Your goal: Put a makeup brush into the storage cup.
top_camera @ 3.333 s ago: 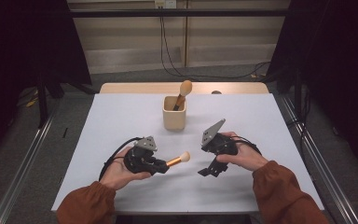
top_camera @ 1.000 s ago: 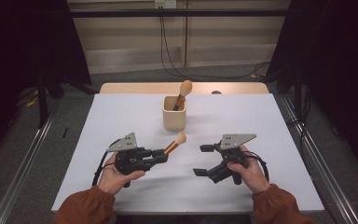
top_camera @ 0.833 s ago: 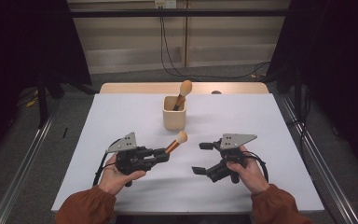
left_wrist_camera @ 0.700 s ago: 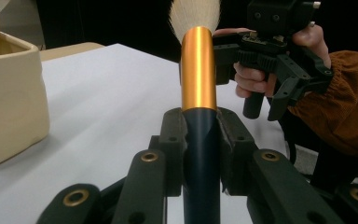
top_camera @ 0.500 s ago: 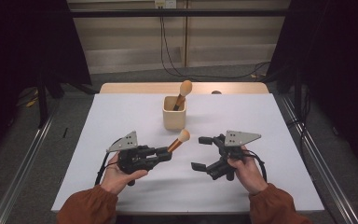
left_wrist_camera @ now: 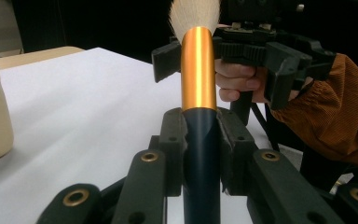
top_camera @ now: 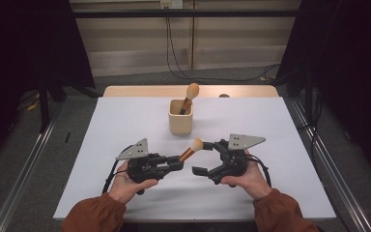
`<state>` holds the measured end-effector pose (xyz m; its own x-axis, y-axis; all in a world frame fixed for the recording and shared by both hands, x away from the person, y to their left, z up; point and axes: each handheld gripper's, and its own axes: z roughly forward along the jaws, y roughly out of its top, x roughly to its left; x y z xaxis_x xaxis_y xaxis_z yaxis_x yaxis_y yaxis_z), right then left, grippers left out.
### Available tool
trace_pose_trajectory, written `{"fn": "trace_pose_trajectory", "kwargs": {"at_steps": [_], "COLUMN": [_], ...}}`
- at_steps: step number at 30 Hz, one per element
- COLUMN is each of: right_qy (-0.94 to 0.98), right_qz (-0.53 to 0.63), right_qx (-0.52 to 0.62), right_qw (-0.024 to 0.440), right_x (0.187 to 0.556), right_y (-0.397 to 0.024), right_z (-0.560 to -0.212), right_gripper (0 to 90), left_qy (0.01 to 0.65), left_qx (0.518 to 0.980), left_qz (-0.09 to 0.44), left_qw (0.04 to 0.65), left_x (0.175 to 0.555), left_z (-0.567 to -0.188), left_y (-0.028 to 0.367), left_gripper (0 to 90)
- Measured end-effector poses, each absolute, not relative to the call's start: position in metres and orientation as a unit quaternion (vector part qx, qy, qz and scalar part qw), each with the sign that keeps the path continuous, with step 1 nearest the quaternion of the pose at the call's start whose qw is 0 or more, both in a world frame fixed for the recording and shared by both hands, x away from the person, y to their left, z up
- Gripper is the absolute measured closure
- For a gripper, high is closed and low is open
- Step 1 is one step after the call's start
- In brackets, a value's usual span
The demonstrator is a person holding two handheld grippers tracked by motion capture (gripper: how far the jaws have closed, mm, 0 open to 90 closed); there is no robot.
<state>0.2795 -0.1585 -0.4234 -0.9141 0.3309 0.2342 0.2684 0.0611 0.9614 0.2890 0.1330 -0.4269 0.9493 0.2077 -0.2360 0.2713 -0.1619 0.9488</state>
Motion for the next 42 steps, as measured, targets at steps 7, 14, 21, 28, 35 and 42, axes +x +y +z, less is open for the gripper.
{"fn": "trace_pose_trajectory", "kwargs": {"at_steps": [7,14,21,28,35,42], "right_qy": [0.714,0.706,0.697,0.688,0.686,0.686], "right_qz": [0.669,0.677,0.684,0.691,0.692,0.692], "right_qx": [0.204,0.207,0.213,0.215,0.216,0.216], "right_qw": [-0.002,-0.012,-0.026,-0.046,-0.058,-0.069], "right_x": [0.285,0.286,0.288,0.289,0.290,0.291], "right_y": [-0.155,-0.153,-0.151,-0.149,-0.149,-0.150], "right_z": [-0.424,-0.425,-0.427,-0.429,-0.430,-0.430], "right_gripper": [29.3,45.6,56.9,65.8,69.3,72.0], "left_qy": [0.155,0.152,0.151,0.149,0.149,0.150], "left_qx": [0.762,0.762,0.762,0.761,0.763,0.765], "left_qz": [-0.027,-0.031,-0.028,-0.033,-0.038,-0.040], "left_qw": [0.629,0.629,0.629,0.630,0.628,0.625], "left_x": [0.289,0.289,0.289,0.289,0.290,0.292], "left_z": [-0.427,-0.428,-0.428,-0.429,-0.431,-0.433], "left_y": [0.133,0.132,0.131,0.131,0.129,0.128], "left_gripper": [74.2,74.2,74.2,74.2,73.2,71.5]}}
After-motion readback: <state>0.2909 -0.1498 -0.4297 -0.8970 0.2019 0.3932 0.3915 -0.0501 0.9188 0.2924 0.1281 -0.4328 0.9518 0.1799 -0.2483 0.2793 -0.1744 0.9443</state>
